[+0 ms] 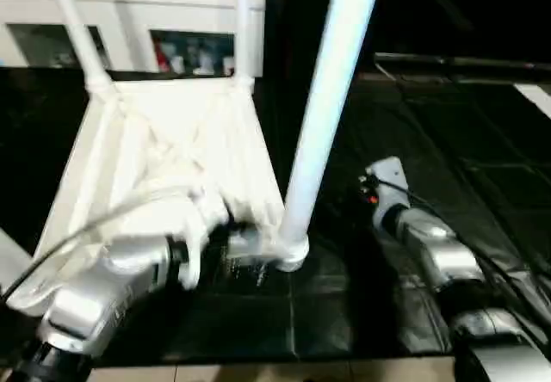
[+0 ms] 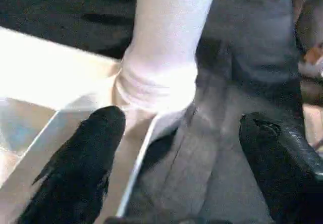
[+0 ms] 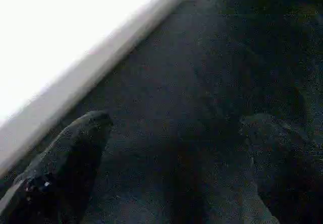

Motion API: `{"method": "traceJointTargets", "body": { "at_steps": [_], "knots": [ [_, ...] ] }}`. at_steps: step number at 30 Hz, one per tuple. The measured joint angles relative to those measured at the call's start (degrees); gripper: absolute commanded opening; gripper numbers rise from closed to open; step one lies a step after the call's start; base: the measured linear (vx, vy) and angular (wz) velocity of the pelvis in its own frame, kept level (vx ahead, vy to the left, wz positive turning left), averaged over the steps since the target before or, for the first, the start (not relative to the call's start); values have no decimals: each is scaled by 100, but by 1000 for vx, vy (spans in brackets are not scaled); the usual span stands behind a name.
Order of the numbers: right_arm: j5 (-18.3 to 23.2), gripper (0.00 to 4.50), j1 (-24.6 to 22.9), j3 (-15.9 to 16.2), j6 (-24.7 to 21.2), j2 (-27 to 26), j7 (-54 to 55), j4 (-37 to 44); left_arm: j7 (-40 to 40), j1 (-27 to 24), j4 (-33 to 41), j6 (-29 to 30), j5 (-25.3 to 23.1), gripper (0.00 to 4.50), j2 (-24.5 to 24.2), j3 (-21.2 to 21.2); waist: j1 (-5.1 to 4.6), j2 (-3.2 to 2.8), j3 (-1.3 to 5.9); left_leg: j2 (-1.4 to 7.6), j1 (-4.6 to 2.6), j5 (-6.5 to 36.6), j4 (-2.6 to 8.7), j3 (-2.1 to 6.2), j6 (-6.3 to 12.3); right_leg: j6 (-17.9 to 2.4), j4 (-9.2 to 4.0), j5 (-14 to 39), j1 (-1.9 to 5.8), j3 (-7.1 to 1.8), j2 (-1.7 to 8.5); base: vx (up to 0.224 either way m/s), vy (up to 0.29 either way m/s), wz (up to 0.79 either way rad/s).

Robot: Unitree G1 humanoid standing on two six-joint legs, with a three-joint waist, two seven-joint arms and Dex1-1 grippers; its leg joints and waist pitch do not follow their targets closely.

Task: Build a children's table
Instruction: Rotate table base

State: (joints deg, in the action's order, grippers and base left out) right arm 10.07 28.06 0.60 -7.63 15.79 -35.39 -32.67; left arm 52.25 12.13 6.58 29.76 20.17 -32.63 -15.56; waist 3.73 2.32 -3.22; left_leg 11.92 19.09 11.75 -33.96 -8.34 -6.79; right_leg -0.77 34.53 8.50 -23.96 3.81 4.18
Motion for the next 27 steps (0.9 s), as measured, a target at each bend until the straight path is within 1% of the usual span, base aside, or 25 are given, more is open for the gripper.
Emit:
{"method": "traceJointTargets", "body": {
  "at_steps": [3, 4, 6, 8, 9, 10, 11, 12, 15, 17, 19, 22, 23, 24, 27],
  "knots": [
    [139, 450, -174, 60, -172, 333, -439, 563, 138, 190, -194, -146, -144, 368, -174, -56, 54, -9, -1, 0, -3, 0, 0, 1, 0, 0, 1, 0, 5, 1, 0, 0, 0, 0],
    [150, 450, -327, 206, -248, 614, -790, 924, 228, 360, -402, -287, -310, 365, -275, -116, 87, -17, 1, 0, -4, 0, 0, 1, 0, 0, 0, 0, 6, 1, 0, 0, 0, 0],
    [149, 450, -537, 372, -357, 871, -1209, 1344, 289, 556, -772, -502, -544, 351, -327, -156, 122, -27, 4, 0, -4, 0, 0, 1, 0, 0, 0, 0, 6, 1, -1, 0, 0, 0],
    [199, 450, -692, 476, -618, 1021, -1511, 1701, 399, 706, -1049, -646, -639, 330, -298, -222, 134, -46, -1, 0, -2, 0, 0, 1, 1, 0, -2, 0, 6, 1, -1, 0, 0, 0],
    [325, 450, -780, 533, -842, 1142, -1717, 1945, 467, 802, -1207, -703, -651, 326, -257, -250, 139, -55, -5, -1, -1, 0, 0, 0, 1, 0, -2, 0, 6, -1, 1, 0, 0, 0],
    [386, 450, -797, 560, -969, 1202, -1832, 2058, 499, 849, -1273, -732, -656, 324, -252, -258, 138, -57, -5, -1, -2, 0, 0, 0, 1, 0, -2, 0, 5, -1, 0, 0, 0, 0],
    [412, 450, -799, 560, -1030, 1235, -1905, 2133, 512, 869, -1298, -753, -656, 317, -247, -262, 132, -59, -4, 1, -3, 0, 0, 1, 1, -1, -1, -1, 4, 0, 0, 0, 0, 0],
    [487, 450, -811, 560, -1097, 1301, -2025, 2223, 540, 878, -1311, -767, -654, 294, -233, -267, 130, -62, -4, 1, -2, 0, 0, 0, 1, -1, -1, -1, 4, 1, 0, 0, 0, 0],
    [698, 450, -993, 580, -1230, 1478, -2327, 2568, 690, 917, -1406, -769, -652, 285, -226, -285, 145, -69, -4, 2, -3, 0, 3, 1, 1, 0, -2, 0, 5, 3, -1, 0, 0, 0],
    [772, 450, -1058, 630, -1232, 1497, -2424, 2646, 747, 922, -1486, -768, -656, 260, -239, -287, 145, -72, -4, 1, -3, 0, 2, 1, 1, 0, -2, 0, 5, 3, 0, 0, 0, 0],
    [776, 450, -1119, 653, -1247, 1496, -2462, 2769, 844, 930, -1542, -766, -655, 244, -229, -305, 143, -74, -4, 0, -3, 0, 2, 1, 1, 0, -2, 0, 5, 2, 1, 0, 0, 0],
    [778, 450, -1161, 653, -1352, 1498, -2459, 2829, 949, 929, -1544, -754, -649, 238, -205, -323, 145, -73, -4, 1, -3, 0, 2, 1, 1, 0, -2, 0, 6, 3, 1, 0, 0, 0],
    [779, 450, -1166, 653, -1375, 1497, -2456, 2829, 951, 928, -1549, -756, -652, 215, -188, -331, 145, -74, -4, 0, -3, 0, 2, 1, 1, 0, -2, 0, 5, 3, 1, 0, 0, 0],
    [779, 450, -1166, 653, -1417, 1498, -2454, 2832, 950, 928, -1565, -759, -656, 205, -160, -340, 145, -74, -4, 0, -3, 0, 2, 1, 1, 0, -2, 0, 6, 3, 2, 0, 0, 0],
    [779, 450, -1166, 655, -1446, 1500, -2450, 2850, 945, 928, -1659, -762, -676, 194, -97, -344, 144, -75, -4, 0, -3, 0, 2, 1, 1, 0, -2, 0, 5, 3, 1, 0, 0, 0]
  ]
}}
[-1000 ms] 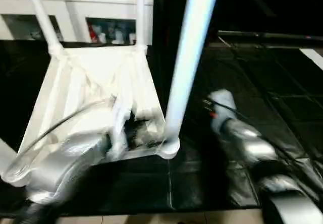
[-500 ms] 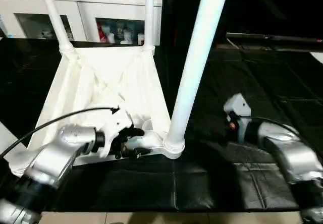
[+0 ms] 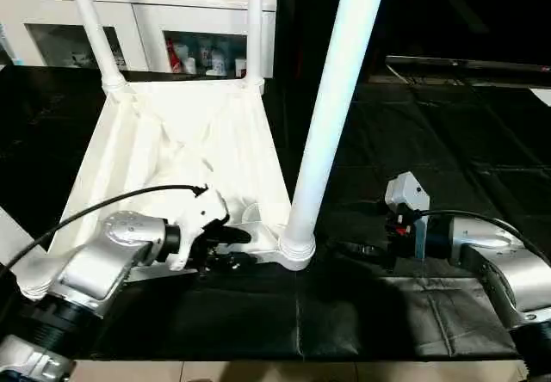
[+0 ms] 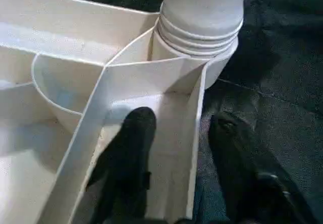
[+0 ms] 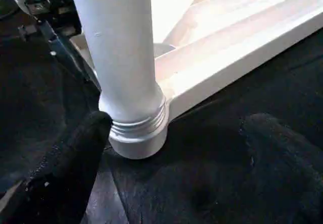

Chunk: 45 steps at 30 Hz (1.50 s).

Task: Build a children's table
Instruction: Rotate table base, then rotate leg to tighten

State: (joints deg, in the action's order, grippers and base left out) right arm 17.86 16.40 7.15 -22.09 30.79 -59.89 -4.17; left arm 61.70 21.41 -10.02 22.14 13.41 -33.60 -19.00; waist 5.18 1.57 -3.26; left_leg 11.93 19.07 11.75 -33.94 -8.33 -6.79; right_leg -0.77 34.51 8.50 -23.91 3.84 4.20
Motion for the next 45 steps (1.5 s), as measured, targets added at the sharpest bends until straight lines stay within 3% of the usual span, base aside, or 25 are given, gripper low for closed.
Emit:
{"method": "traceJointTargets", "body": {
  "at_steps": [12, 22, 31, 42, 43, 45],
  "knots": [
    [55, 450, -146, 12, -272, 99, -14, 345, 57, 172, -377, -114, -250, 103, 98, -121, -5, -129, 46, -4, -3, -3, 0, 2, 5, 2, -5, 1, 5, 4, 3, 0, 0, 0],
    [58, 450, -247, 27, -345, 76, -26, 357, 184, 204, -374, -122, -407, 8, 89, -179, -19, -137, 49, -4, -1, -6, 0, 4, 10, 3, -43, 0, 12, 17, 5, 0, 0, 0],
    [211, 450, 31, 177, -332, -129, -270, 268, 476, 128, -235, -214, -364, 8, 46, -146, -15, -125, 51, -1, 8, -4, 7, -1, 13, 4, -39, 0, 4, 13, 10, 0, 0, 0],
    [39, 450, 648, 750, 820, -439, -1448, -943, 1018, 78, -72, -513, -418, 8, -117, -317, 15, -96, 60, 1, 17, 10, 33, 0, 31, -26, -29, 12, -5, 11, 18, 0, 0, 0],
    [30, 421, 683, 788, 874, -456, -1522, -1029, 1053, 78, -62, -518, -421, 0, -121, -339, 19, -91, 60, 0, 15, 10, 32, 0, 31, -26, -29, 13, -1, 9, 20, 0, 0, 0],
    [-1, 411, 795, 899, 917, -488, -1696, -1240, 1119, 80, -19, -544, -439, 0, -142, -392, 30, -83, 60, 1, 15, 14, 28, 0, 22, -25, -28, 13, 5, 5, 20, 0, 0, 0]
  ]
}}
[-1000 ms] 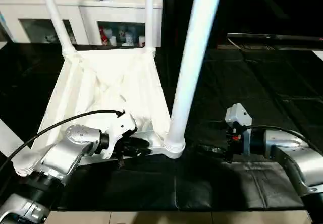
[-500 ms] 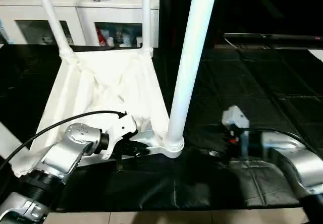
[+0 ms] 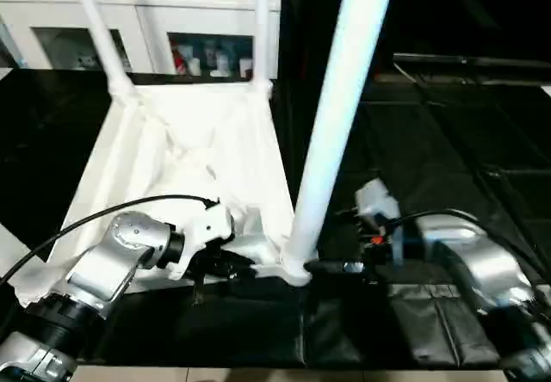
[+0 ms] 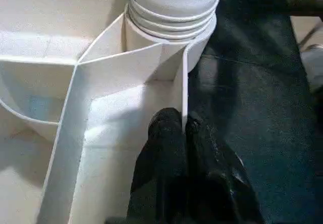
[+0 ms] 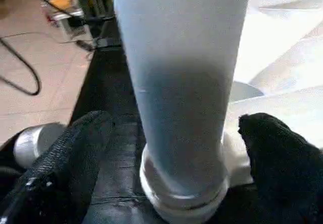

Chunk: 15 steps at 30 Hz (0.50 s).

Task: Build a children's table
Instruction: Rotate leg to tighten

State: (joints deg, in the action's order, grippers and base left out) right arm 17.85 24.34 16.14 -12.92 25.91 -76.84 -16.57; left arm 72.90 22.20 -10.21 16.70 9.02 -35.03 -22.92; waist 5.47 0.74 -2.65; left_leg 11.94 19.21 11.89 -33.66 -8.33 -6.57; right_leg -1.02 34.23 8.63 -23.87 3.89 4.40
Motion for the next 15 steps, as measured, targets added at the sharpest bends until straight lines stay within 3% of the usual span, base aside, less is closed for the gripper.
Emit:
{"method": "traceJointTargets", "body": {
  "at_steps": [6, 15],
  "knots": [
    [-170, 363, 536, 166, 216, -151, -516, -966, 181, 81, -7, -179, -149, 0, -10, -134, 61, 42, 14, 3, -2, -4, -21, 0, -1, 18, 27, 11, 5, -3, 3, 0, 0, 0],
    [-228, 283, 777, 273, 490, -345, -1056, -1618, 300, 158, -49, -198, -204, 0, -18, -175, 103, 48, 16, 4, -4, -5, -23, 0, -2, 6, 40, 8, 6, -3, 3, 0, 0, 0]
  ]
}}
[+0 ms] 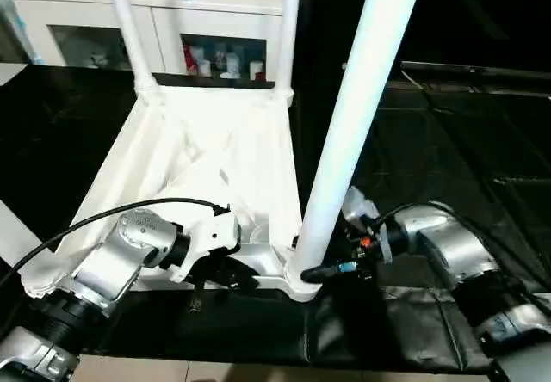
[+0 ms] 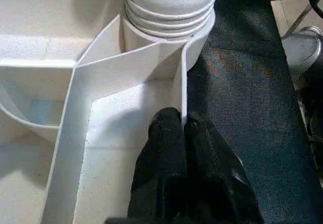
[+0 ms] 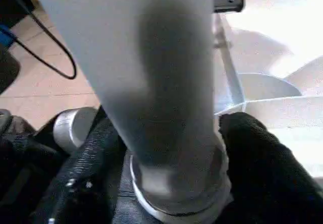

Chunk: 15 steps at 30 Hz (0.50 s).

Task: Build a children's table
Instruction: Rotate leg to tighten

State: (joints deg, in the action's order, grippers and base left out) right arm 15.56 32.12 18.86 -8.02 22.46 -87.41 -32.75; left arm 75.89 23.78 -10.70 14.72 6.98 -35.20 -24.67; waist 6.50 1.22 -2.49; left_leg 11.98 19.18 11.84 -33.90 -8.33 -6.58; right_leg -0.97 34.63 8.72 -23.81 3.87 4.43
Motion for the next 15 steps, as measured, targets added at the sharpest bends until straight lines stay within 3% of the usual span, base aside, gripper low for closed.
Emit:
{"method": "traceJointTargets", "body": {
  "at_steps": [8, 11, 14, 15],
  "knots": [
    [-23, 226, 69, -42, 85, -63, -45, -138, 1, 45, -142, 51, -5, 0, 71, 49, 5, -3, 0, -1, -11, -10, -6, 2, -15, 14, 34, 25, -2, 0, 0, 0, 0, 0],
    [-102, 218, -26, -203, 82, -108, 426, -105, -342, 152, -450, 296, -14, 0, 409, 188, 12, -5, 1, -2, -18, -18, -6, 1, -15, 21, 34, 29, 15, -5, 0, 0, 0, 0],
    [-310, 207, -55, -477, 61, -304, 1457, -113, -903, 366, -817, 601, -82, 0, 694, 364, -66, -4, 4, -5, -32, -25, -9, 0, -23, 22, 32, 30, 23, 0, -1, 0, 0, 0],
    [-375, 203, -71, -573, -2, -417, 1870, -119, -1098, 408, -897, 697, -92, 0, 796, 424, -139, -6, 4, -6, -36, -29, -12, 5, -31, 24, 26, 30, 23, 10, -1, 0, 0, 0]
  ]
}}
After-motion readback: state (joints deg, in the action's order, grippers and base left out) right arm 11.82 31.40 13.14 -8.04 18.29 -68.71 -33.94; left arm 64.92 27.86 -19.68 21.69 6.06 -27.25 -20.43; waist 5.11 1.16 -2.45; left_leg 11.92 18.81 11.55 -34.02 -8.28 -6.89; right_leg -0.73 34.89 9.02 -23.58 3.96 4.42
